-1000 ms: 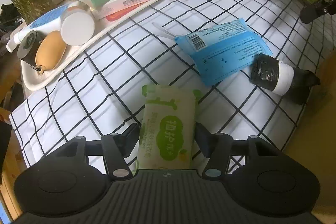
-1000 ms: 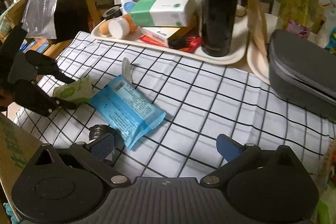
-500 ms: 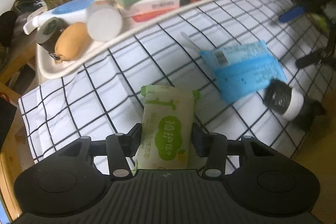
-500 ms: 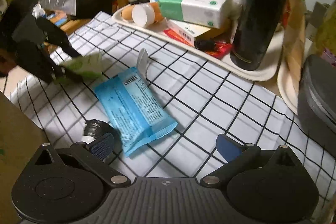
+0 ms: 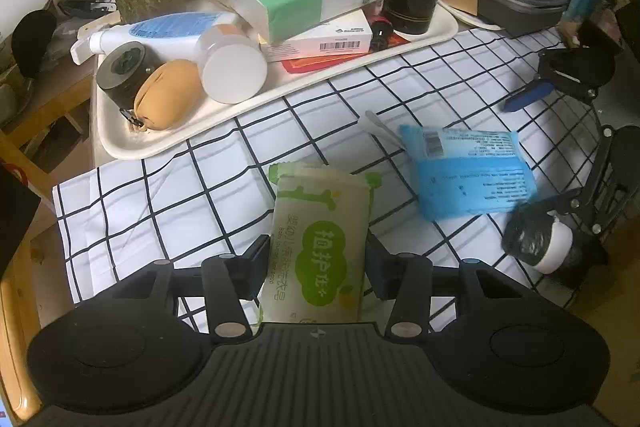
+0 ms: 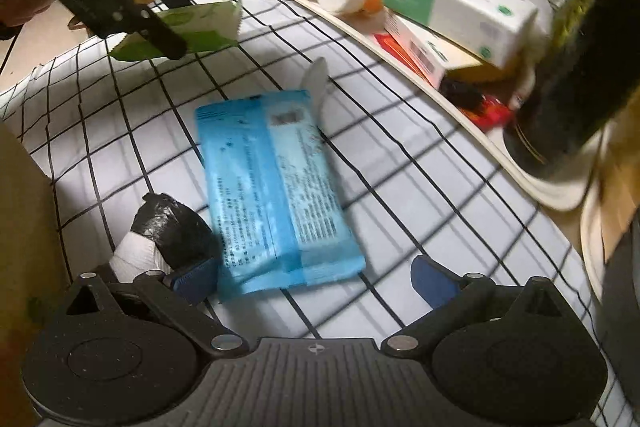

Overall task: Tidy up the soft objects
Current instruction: 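Grasp the blue wipe packet with the right gripper while the left holds the green-white packet, then carry both wipe packets over the cardboard box with both grippers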

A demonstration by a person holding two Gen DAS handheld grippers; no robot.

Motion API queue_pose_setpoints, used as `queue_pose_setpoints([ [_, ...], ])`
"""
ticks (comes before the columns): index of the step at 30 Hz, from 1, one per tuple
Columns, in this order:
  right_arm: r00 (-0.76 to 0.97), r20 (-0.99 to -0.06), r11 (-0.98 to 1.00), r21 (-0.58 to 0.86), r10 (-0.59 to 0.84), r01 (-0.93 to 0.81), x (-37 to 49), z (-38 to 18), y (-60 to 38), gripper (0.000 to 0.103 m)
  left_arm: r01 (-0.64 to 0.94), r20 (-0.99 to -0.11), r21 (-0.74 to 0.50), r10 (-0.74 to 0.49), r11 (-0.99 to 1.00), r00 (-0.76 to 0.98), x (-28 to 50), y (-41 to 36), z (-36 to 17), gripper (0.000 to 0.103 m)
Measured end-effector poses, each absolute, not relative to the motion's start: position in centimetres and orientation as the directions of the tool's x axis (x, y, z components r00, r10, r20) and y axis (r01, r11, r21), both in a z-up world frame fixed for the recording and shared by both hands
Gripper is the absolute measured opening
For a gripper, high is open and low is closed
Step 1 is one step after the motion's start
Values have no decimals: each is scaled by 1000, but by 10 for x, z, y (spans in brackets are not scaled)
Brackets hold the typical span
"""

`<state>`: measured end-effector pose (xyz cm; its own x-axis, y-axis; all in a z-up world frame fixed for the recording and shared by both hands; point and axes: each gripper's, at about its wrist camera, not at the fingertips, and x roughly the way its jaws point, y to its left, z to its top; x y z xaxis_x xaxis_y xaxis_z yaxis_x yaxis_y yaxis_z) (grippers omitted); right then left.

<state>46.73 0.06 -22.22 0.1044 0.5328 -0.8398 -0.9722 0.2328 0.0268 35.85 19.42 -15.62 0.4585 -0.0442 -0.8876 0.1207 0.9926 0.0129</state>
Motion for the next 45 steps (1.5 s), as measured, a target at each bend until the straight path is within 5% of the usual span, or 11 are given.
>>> queue_pose_setpoints([
  [15,124,-825,317,69,551,-946,470,-228,27,100,126,-888,23,-38,992,459,360,193,-159,48],
  [21,111,-815,331,103,569,-938,471,-222,22,74,118,-884,20,-38,993,467,360,192,-156,48],
  [25,137,-823,377,100,552,-921,478,-221,15,70,114,-876,20,-37,993,480,359,193,-152,48],
  [45,316,-748,528,54,584,-848,474,-142,-69,67,102,-809,42,-26,994,587,340,170,-102,48],
])
